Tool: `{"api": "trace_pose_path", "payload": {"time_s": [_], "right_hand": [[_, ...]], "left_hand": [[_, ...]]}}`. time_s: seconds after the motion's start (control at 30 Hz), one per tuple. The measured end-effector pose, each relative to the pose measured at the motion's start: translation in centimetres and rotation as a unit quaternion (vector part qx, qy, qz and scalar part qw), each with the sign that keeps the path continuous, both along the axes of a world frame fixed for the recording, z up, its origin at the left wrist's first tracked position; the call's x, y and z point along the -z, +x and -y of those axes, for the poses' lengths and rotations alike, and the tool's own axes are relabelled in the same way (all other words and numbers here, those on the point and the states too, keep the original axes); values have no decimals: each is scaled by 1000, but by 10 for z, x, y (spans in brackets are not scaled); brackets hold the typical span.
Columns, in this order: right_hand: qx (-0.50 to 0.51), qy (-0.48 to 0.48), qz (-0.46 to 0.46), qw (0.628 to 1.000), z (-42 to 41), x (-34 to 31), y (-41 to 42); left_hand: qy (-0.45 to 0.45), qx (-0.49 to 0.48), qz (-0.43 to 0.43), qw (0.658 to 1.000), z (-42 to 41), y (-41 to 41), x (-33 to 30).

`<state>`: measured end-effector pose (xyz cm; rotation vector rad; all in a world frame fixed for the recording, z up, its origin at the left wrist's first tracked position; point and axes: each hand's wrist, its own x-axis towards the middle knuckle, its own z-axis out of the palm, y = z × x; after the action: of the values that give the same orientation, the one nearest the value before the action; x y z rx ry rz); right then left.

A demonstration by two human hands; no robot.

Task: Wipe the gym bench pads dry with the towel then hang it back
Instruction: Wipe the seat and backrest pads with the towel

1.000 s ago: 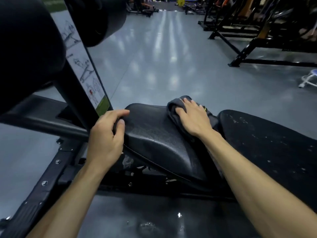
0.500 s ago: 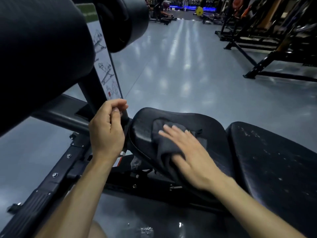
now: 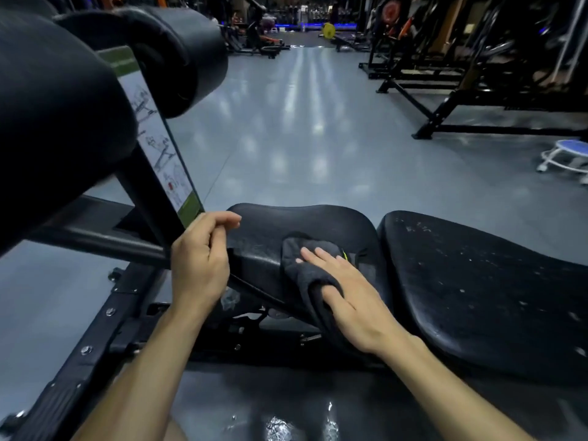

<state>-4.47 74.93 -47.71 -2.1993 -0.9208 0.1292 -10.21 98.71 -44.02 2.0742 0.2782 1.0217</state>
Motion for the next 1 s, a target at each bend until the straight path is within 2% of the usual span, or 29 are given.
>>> {"api": "trace_pose_path", "payload": {"time_s": [0.1,0.2,0.27,0.33,0.43,0.5,0.6,0.63,0.7,0.77,0.87,0.93,1.0], "right_hand": [[113,30,-47,992,42,1,-5],[227,101,-153,957,53,-2,-19],[259,99,-206,938,54,-2,-30],[284,151,-253,912,64,-5,-37],[334,358,-326,808,104,-30,-46],[324,470,-329,753,143,-37,-51],[330,566,-300,693,199,-52,-63],[338,580,-271,690,219,-55,-66],[390,535,-200,722,250,-64,-70],[453,465,-171,741,274,-52,-65],[547,260,-155,780,286,-19,-46],[562,153,-176,794,278,5,-34],[543,32,-145,827,253,27,-31]], "left_hand": [[17,59,-7,998,24,11,1],[82,111,-38,990,43,18,5],[115,136,-67,982,53,20,10],[135,157,-85,975,61,22,11],[146,174,-93,969,78,26,9],[146,187,-96,967,92,30,7],[140,213,-119,960,113,34,7],[144,225,-134,954,120,34,9],[166,258,-163,938,135,36,11],[185,291,-173,923,149,43,9],[214,335,-154,904,170,56,1],[222,355,-151,896,174,61,1],[224,365,-164,889,167,65,8]]}}
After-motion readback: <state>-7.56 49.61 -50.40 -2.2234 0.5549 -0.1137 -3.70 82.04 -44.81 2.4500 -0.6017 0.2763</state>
